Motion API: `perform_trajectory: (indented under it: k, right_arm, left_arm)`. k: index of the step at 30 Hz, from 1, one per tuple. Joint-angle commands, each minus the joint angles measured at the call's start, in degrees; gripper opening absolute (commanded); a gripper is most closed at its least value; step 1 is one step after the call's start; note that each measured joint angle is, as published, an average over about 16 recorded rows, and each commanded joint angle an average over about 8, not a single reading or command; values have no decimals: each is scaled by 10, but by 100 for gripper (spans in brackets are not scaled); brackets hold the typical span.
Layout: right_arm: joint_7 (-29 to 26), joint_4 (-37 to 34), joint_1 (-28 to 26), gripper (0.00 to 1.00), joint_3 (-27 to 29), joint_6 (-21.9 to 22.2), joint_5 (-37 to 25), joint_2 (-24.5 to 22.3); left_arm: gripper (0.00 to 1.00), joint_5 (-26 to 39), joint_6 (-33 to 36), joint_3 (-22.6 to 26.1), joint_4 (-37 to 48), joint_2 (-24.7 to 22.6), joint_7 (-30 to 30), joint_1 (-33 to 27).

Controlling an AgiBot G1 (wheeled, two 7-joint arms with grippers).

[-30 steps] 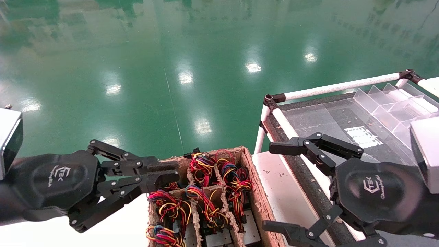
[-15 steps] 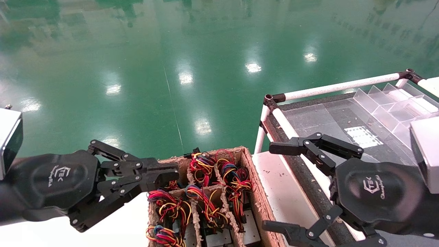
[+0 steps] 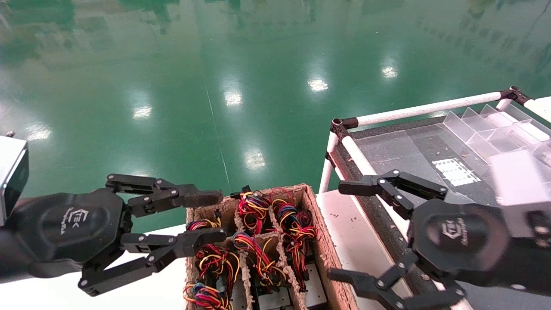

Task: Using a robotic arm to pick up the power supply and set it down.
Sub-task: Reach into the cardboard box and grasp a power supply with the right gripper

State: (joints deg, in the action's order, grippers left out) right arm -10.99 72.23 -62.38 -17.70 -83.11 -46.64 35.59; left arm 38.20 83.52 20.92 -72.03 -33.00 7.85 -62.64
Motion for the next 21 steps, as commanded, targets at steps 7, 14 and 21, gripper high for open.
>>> perform_trajectory:
  k: [7, 14, 21]
  right_arm:
    - [-5, 2, -10, 100, -19, 24, -49, 9]
    - [-1, 12, -47, 100, -53, 49, -134, 40]
    - [30, 8, -93, 100, -96, 77, -241, 93]
  left_arm:
    - [100, 0, 0, 0, 0, 0, 0, 0]
    - [100, 0, 0, 0, 0, 0, 0, 0]
    - [100, 0, 0, 0, 0, 0, 0, 0]
